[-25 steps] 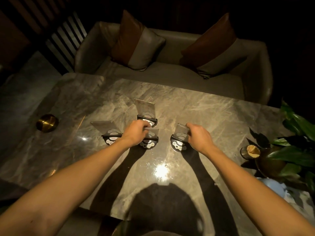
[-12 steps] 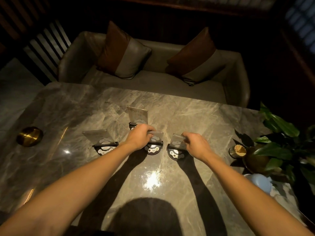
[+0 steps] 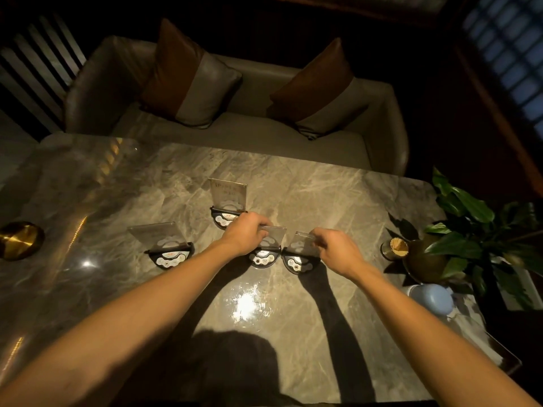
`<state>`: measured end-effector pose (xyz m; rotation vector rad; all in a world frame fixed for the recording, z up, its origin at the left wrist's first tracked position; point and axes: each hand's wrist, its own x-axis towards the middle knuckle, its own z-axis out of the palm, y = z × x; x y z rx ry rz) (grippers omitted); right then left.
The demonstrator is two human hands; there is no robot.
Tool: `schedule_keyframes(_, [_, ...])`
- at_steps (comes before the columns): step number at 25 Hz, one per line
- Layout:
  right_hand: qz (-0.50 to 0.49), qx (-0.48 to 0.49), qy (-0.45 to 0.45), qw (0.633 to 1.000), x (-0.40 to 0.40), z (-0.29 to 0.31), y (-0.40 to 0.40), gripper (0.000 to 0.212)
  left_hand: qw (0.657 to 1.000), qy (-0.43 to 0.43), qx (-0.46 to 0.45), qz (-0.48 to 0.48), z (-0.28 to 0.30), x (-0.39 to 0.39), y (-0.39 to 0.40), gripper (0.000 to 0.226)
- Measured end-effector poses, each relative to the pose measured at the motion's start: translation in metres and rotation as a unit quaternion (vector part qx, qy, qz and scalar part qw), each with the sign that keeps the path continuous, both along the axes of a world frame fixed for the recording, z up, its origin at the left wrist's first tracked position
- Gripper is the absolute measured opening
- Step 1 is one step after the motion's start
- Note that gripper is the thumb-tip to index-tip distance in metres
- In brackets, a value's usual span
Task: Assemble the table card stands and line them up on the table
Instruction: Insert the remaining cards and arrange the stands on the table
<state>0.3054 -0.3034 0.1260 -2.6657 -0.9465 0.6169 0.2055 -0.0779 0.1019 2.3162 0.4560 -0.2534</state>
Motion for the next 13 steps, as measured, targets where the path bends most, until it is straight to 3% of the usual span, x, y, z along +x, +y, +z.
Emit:
schedule_keyframes(5, [-0.007, -0.006, 0.009, 1.0, -0.005, -0.004, 0.0, 0.018, 1.0, -0.001, 0.006, -0.004, 0.0, 0.0, -0.004, 0.019])
schedule_keyframes(8, [-0.012, -0.008, 0.015, 1.0, -0.004, -0.007, -0.001, 0.017, 0.997, 0.005, 0.055, -0.054, 0.005, 0.007, -0.008, 0.029])
schedule_keyframes(10, [-0.008, -0.005, 0.017, 1.0, -0.004, -0.004, -0.001, 0.018, 0.989, -0.032, 0.104, -0.097, 0.011, 0.016, -0.013, 0.036])
schedule_keyframes(13, [-0.003, 0.007, 0.02, 1.0, 0.003, 0.0, -0.004, 0.018, 0.983, -0.076, 0.102, -0.13, 0.022, 0.033, -0.024, 0.039])
